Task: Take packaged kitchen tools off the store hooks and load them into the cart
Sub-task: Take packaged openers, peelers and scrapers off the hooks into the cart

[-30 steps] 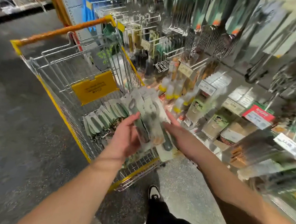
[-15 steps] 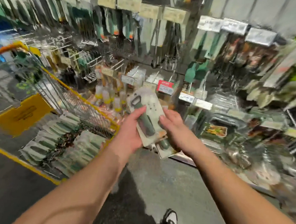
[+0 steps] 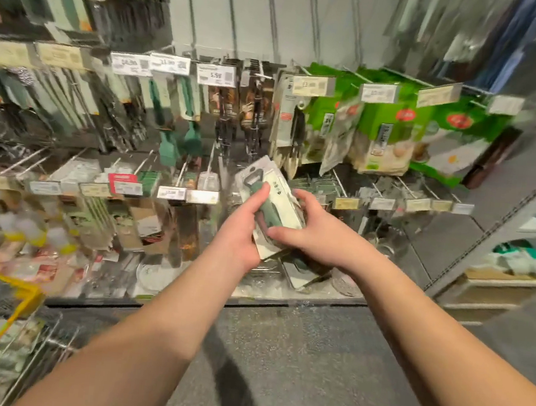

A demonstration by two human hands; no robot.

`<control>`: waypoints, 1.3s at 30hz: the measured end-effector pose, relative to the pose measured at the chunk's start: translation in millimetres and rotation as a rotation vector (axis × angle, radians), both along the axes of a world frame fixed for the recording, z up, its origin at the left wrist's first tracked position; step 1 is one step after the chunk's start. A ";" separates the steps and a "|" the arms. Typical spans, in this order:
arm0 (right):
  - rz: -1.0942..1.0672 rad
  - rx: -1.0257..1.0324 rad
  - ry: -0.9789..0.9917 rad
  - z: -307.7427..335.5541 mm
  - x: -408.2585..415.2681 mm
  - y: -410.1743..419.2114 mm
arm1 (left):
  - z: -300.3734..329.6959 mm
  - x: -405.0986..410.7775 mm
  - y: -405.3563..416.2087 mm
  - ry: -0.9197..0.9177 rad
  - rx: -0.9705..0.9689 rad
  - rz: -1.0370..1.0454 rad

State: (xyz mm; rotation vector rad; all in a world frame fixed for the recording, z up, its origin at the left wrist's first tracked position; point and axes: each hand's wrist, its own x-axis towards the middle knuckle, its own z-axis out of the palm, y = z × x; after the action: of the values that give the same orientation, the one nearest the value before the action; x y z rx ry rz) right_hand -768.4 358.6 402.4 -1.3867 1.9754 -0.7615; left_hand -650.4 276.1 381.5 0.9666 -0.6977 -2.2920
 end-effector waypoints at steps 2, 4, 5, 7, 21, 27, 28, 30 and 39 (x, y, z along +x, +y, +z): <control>-0.016 0.002 0.013 7.7 -42.2 20.5 | 6.3 -49.1 16.0 0.003 -0.021 -0.048; -0.021 -0.004 0.044 16.0 -80.1 35.5 | 15.1 -94.3 29.5 0.014 -0.048 -0.085; -0.035 -0.008 0.054 20.6 -97.3 41.7 | 19.3 -114.6 34.8 0.023 -0.053 -0.097; -0.064 -0.010 0.072 30.5 -127.5 52.7 | 29.4 -149.1 44.0 0.024 -0.063 -0.122; -0.279 -0.249 0.005 68.9 -247.3 29.3 | 93.1 -265.8 15.4 -0.027 -0.243 -0.115; -0.252 -0.291 0.055 97.1 -275.3 -14.4 | 111.1 -297.8 -28.3 0.018 -0.316 -0.140; -0.238 -0.286 0.076 104.0 -280.3 -22.2 | 115.7 -303.3 -36.4 0.021 -0.334 -0.141; -0.224 -0.276 0.115 117.0 -287.9 -38.2 | 124.8 -313.4 -52.7 0.023 -0.361 -0.138; -0.297 -0.302 0.165 133.9 -309.5 -89.6 | 139.7 -340.1 -105.8 0.070 -0.407 -0.126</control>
State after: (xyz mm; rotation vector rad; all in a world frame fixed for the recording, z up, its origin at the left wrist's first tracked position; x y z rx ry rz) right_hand -1077.9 269.0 536.3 -1.3746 2.3009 -1.1531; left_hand -990.4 170.4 521.2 0.6644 -1.1657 -2.1536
